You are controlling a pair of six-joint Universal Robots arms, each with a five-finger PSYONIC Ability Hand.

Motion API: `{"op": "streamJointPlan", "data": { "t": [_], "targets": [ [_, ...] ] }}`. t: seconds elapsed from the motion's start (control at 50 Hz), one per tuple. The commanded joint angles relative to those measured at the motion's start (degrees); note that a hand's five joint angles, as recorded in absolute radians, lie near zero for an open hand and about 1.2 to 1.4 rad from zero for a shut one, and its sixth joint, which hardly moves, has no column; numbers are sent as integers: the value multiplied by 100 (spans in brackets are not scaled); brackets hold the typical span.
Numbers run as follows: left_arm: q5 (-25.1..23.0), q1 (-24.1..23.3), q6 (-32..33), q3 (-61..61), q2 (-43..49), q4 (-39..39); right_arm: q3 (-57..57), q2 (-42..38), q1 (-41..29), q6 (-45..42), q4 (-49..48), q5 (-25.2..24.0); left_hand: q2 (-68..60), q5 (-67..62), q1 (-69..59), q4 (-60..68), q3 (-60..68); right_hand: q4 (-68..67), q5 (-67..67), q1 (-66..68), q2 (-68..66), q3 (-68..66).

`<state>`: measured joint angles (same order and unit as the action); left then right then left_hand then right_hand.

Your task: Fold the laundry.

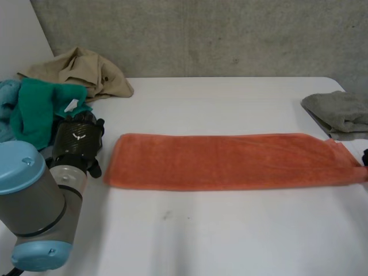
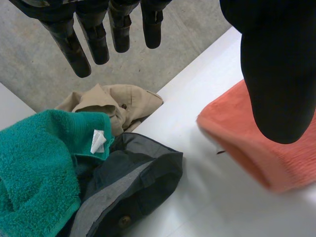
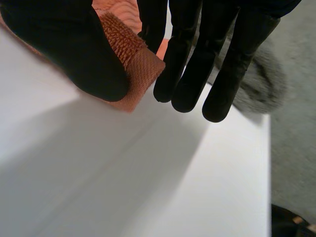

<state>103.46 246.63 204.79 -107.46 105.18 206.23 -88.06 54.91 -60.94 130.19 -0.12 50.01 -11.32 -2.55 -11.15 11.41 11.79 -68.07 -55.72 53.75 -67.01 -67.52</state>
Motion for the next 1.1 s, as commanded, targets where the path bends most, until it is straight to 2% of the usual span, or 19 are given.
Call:
{"op": "streamJointPlan", "data": {
  "t": [0.02, 0.16, 0.3, 0.38, 0.44, 0.58, 0.6, 0.66, 0.68, 0.76, 0.84, 0.96, 0.98, 1.0, 1.04, 1.06, 1.1],
  "targets": [
    [-1, 0, 0, -20, -33, 5, 332, 160, 609, -64, -76, 8, 132, 255, 115, -141, -179, -1193, -1428, 2625, -1299, -1248],
    [-1, 0, 0, -29, -42, -3, 939, 169, 821, -607, -15, 158, 132, 255, 115, -141, -179, -1193, -1428, 2625, -1299, -1248],
    [-1, 0, 0, -47, -94, 5, 914, 309, 620, -952, 38, 176, 132, 255, 115, -141, -179, -1193, -1428, 2625, -1299, -1248],
    [-1, 0, 0, -47, -147, 5, 826, 1002, -433, -794, 56, 158, 132, 255, 115, -141, -179, -1193, -1428, 2625, -1299, -1248],
    [-1, 0, 0, -55, -173, 5, 826, 1249, -935, -706, 47, 184, 132, 255, 115, -141, -179, -1193, -1428, 2625, -1299, -1248],
    [-1, 8, 0, -55, -217, -3, 975, 1593, -2974, -600, 29, 474, 132, 255, 115, -141, -179, -1193, -1428, 2625, -1299, -1248],
    [-1, 8, 0, -55, -226, -3, 1019, 1567, -3446, -618, 29, 518, 132, 255, 115, -141, -179, -1193, -1428, 2625, -1299, -1248],
    [-1, 8, 0, -55, -235, 5, 1098, 1470, -4143, -662, 20, 518, 132, 255, 115, -141, -179, -1193, -1428, 2625, -1299, -1248],
    [-1, 8, 0, -55, -235, -3, 1151, 1296, -4589, -679, 12, 501, 132, 255, 115, -141, -179, -1193, -1428, 2625, -1299, -1248],
    [7, 0, 0, -64, -252, -3, 1291, 760, -5513, -688, -67, 492, 132, 255, 115, -141, -179, -1193, -1428, 2625, -1299, -1248],
    [-1, 0, 0, -64, -270, -3, 1388, 233, -6120, -723, -173, 509, 132, 255, 115, -141, -179, -1193, -1428, 2625, -1299, -1248],
    [-1, -9, 0, -55, -279, -3, 1433, -244, -6553, -995, -164, 597, 132, 255, 115, -141, -179, -1193, -1428, 2625, -1299, -1248],
    [-10, -9, 9, -47, -279, 5, 1406, -261, -6571, -1065, -164, 615, 132, 255, 115, -141, -179, -499, -734, 1931, -605, -554],
    [-10, -9, 9, -38, -288, 5, 1406, -253, -6553, -1092, -164, 615, 132, 255, 115, -141, -179, 890, 655, 542, 784, 835],
    [-10, -27, 9, -12, -288, 14, 1389, -200, -6527, -1040, -173, 589, 132, 255, 115, -141, -179, 3800, 3565, -2368, 3694, 3745],
    [-10, -53, 17, 41, -296, 23, 1389, -130, -6527, -970, -182, 580, 132, 255, 115, -141, -179, 5762, 5527, -4330, 5656, 5707],
    [-10, -71, 26, 76, -323, 32, 1397, -7, -6544, -847, -191, 580, 132, 255, 115, -141, -179, 5807, 5572, -4375, 5701, 5752]
  ]
}}
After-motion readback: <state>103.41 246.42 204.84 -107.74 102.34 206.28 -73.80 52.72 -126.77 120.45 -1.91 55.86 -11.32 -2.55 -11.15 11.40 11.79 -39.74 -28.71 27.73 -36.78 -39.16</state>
